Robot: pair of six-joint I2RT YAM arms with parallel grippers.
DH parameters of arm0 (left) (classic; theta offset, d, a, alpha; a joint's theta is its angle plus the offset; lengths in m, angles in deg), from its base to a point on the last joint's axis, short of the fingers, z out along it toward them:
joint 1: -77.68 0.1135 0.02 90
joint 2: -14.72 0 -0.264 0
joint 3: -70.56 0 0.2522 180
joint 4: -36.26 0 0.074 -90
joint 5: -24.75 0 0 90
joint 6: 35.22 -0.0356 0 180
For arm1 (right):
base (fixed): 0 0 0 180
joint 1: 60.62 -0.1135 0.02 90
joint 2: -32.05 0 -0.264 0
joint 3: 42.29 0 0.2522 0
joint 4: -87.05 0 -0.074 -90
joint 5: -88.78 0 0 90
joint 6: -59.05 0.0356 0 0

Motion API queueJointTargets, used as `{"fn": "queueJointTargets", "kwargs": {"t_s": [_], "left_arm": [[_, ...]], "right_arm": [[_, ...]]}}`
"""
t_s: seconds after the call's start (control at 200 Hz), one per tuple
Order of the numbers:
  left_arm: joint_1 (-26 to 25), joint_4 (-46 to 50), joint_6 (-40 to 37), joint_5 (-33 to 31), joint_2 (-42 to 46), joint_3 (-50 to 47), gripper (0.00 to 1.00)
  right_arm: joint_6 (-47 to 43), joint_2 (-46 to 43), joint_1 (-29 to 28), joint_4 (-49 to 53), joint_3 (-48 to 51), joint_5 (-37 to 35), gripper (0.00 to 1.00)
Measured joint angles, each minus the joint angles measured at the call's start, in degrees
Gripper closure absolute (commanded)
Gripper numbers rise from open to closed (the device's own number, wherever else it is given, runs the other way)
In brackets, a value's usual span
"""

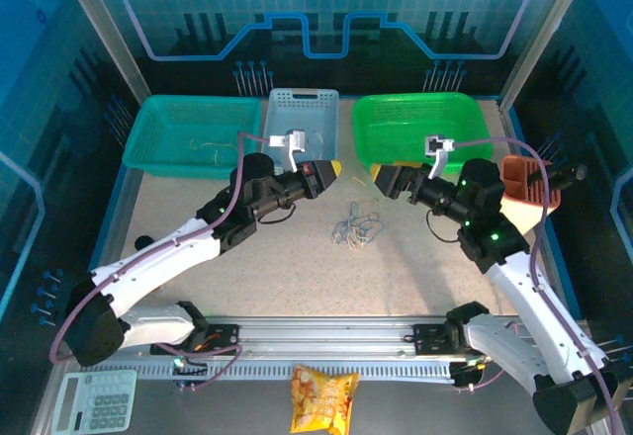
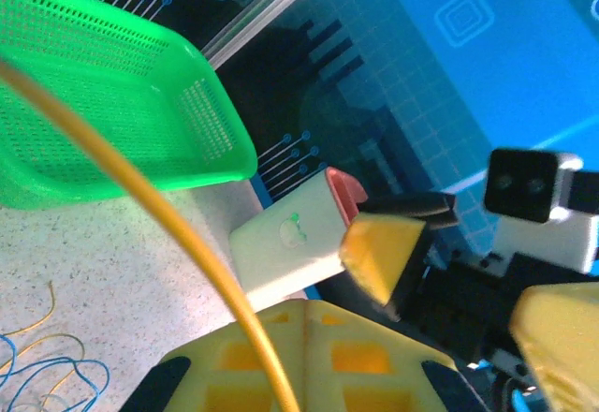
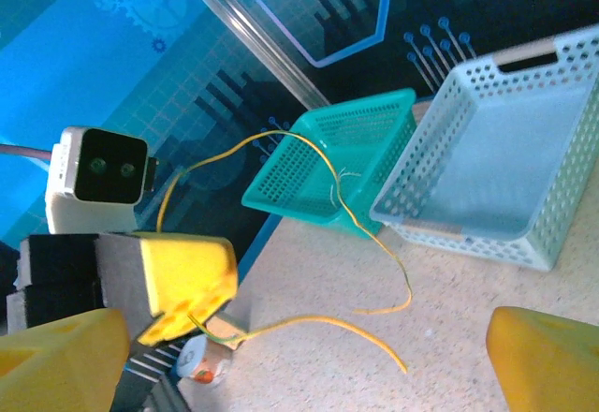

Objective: Untangle the cables

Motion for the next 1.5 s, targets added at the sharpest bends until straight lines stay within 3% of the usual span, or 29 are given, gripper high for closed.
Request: {"fn": "queueJointTargets", "kwargs": {"t_s": [0.235, 0.595, 0.95, 1.115, 1.381, 1.501], "left_arm": [[0.0, -6.49, 2.49, -3.76, 1.88, -2.56, 1.0], [0.0, -17.33, 5.01, -6.88, 2.32, -6.73, 1.0], [0.0, -24.17, 6.97, -6.84, -0.07, -7.19, 1.0], [0.0, -25.66, 7.54, -6.8, -1.03, -7.72, 1.0], [0.0, -26.8, 7.54, -6.8, -1.42, -8.46, 1.0], [0.0, -27.1, 7.54, -6.84, -1.42, -9.11, 1.0]], "right_arm": [[9.46, 0.94, -0.63, -5.44, 3.65, 1.86, 0.02], [18.73, 3.8, -8.04, -14.56, 4.63, -1.03, 0.02], [25.31, 11.82, -10.23, -25.53, 4.61, -4.44, 0.12], [27.87, 15.89, -10.69, -30.36, 4.46, -5.14, 0.29], [29.77, 18.14, -11.06, -33.64, 3.32, -6.32, 0.85], [29.18, 18.1, -11.02, -33.57, 1.55, -6.4, 0.86]]}}
